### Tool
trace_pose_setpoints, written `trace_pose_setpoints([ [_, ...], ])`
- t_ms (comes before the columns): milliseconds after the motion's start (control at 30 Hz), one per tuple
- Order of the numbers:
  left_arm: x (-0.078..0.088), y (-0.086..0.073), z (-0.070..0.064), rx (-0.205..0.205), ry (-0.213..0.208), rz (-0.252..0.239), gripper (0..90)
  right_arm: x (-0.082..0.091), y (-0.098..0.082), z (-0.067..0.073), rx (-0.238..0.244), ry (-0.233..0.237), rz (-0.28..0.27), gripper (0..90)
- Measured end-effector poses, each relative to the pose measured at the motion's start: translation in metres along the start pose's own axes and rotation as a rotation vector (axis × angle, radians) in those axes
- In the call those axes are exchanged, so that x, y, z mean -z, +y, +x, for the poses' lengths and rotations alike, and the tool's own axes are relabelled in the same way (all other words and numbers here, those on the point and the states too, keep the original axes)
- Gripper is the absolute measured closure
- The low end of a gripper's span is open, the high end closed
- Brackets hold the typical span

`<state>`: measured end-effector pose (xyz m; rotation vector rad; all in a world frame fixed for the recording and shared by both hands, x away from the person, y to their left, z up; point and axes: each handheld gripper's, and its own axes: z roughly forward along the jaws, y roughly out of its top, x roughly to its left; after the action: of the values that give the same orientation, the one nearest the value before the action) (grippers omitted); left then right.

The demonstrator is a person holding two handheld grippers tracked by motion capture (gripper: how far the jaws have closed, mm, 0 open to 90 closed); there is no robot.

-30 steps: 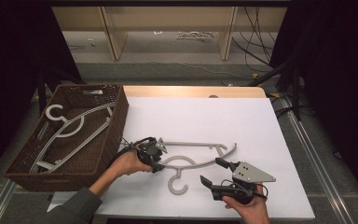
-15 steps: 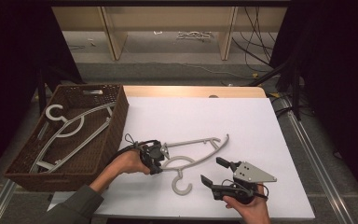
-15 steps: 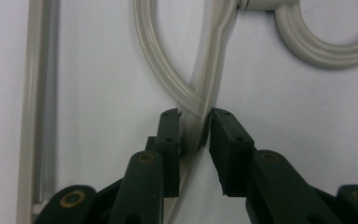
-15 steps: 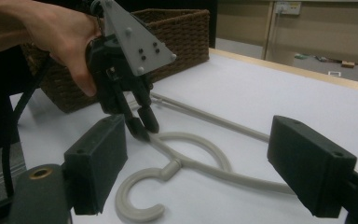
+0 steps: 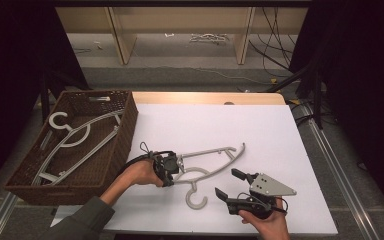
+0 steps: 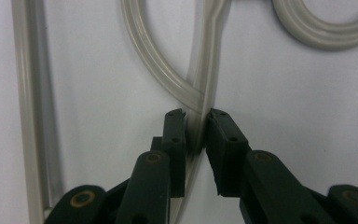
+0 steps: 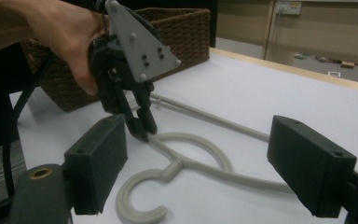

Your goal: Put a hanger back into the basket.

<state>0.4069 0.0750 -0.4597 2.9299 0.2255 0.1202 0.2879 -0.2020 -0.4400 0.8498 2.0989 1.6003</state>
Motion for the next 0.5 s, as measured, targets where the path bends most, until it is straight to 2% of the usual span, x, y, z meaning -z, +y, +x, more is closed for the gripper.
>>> trace_pose_setpoints([
  [167,0.000,0.001,-0.002,-0.043,0.005,-0.004,81.0,0.000,0.000,0.000,0.002,0.004,-0.003,20.9],
  [233,0.001,0.000,-0.001,-0.044,-0.003,-0.016,81.4,-0.002,0.000,0.001,-0.006,0.010,-0.008,20.9],
  [367,0.005,0.001,0.000,-0.018,-0.039,-0.092,81.6,-0.001,0.000,0.001,-0.002,0.013,-0.008,20.9],
  [500,0.016,0.001,0.001,0.005,-0.029,-0.154,81.5,0.000,0.001,0.001,0.001,0.005,-0.003,21.0],
])
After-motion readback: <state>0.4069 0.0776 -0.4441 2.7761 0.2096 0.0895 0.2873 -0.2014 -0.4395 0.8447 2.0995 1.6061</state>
